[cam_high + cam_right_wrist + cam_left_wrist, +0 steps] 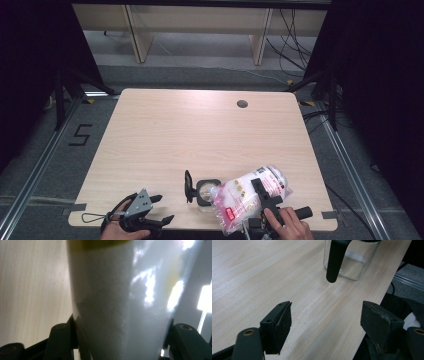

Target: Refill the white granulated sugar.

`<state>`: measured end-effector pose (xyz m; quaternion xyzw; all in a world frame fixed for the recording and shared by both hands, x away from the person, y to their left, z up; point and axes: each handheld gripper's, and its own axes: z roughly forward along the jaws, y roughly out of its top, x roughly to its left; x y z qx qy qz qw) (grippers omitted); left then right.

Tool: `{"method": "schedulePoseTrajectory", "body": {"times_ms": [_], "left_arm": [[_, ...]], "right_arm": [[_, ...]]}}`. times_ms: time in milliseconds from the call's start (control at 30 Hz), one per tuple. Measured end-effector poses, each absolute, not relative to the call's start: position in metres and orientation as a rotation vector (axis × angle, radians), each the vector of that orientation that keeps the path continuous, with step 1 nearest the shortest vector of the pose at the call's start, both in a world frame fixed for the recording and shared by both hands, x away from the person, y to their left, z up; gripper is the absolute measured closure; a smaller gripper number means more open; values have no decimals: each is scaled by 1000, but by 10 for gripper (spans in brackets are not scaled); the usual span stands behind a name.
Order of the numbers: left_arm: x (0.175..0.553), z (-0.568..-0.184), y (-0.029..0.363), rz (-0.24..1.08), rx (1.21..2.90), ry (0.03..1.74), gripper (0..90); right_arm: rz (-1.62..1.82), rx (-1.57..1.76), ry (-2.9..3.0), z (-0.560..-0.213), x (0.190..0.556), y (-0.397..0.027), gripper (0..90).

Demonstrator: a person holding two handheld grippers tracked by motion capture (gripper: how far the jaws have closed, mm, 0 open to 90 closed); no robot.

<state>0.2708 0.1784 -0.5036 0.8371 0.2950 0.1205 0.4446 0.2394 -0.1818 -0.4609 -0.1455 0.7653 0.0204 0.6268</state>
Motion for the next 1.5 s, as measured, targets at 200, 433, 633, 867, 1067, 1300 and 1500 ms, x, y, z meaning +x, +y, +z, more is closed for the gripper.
{"method": "schedulePoseTrajectory", "body": {"times_ms": [200, 433, 633, 867, 1067, 1300, 1500], "left_arm": [[270, -505, 178, 286, 2056, 747, 244], [272, -504, 179, 311, 2105, 730, 244], [271, -505, 178, 307, 2088, 729, 244], [271, -505, 180, 311, 2076, 738, 243], [270, -505, 180, 309, 2073, 742, 243], [269, -506, 180, 310, 2053, 743, 243], [269, -504, 184, 325, 2086, 737, 243]], "right_arm": [[13, -316, 1740, -465, 237, -182, 443], [-66, -353, 1731, -459, 235, -180, 447], [-62, -373, 1717, -459, 235, -180, 449], [-103, -411, 1714, -455, 233, -177, 451], [-84, -418, 1696, -457, 233, -177, 452], [-119, -424, 1704, -458, 233, -176, 454], [-119, -437, 1707, -459, 236, -176, 455]]}}
